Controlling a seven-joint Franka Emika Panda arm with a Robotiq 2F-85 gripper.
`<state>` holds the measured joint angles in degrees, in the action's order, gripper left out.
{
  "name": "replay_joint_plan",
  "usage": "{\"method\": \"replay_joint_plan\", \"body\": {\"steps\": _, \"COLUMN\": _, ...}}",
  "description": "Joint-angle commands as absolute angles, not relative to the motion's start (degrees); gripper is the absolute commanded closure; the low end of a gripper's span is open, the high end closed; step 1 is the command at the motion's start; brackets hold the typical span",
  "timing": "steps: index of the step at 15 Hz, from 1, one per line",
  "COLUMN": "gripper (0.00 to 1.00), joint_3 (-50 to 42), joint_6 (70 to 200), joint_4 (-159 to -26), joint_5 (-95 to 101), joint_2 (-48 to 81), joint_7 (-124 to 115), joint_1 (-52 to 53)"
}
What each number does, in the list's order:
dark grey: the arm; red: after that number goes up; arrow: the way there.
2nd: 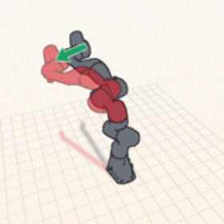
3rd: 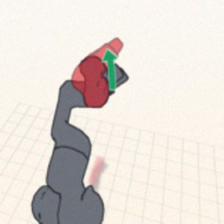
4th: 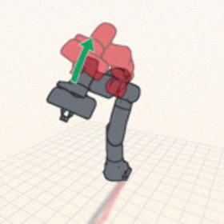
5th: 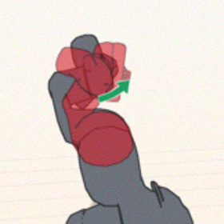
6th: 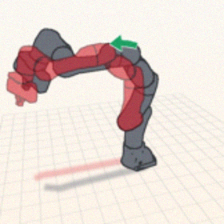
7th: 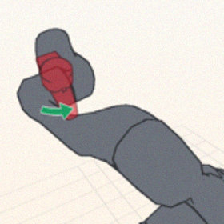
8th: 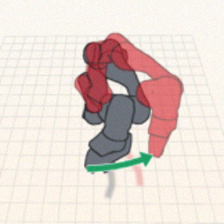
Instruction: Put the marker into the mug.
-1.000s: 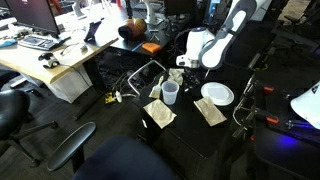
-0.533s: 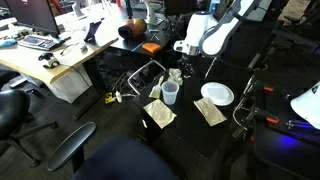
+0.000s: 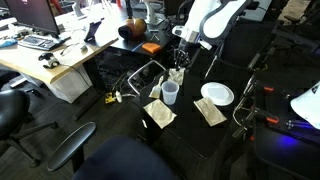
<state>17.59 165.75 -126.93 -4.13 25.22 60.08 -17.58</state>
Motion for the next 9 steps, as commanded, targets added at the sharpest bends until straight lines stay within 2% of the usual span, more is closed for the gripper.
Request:
{"method": "replay_joint_plan", "body": {"steps": 1, "gripper": 0.97, "joint_3": 24.15, "joint_6": 168.24, "joint_4": -129.29, "joint_5": -10.28, "joint_2": 22.37, "joint_7": 65.1, "joint_1": -22.91}}
{"method": "replay_joint_plan", "body": {"steps": 9, "gripper": 0.97, "joint_3": 40.66, "joint_6": 170.41, "joint_4": -127.87, "joint_5": -25.71, "joint_2": 23.87, "joint_7": 82.08, "joint_1": -36.35}}
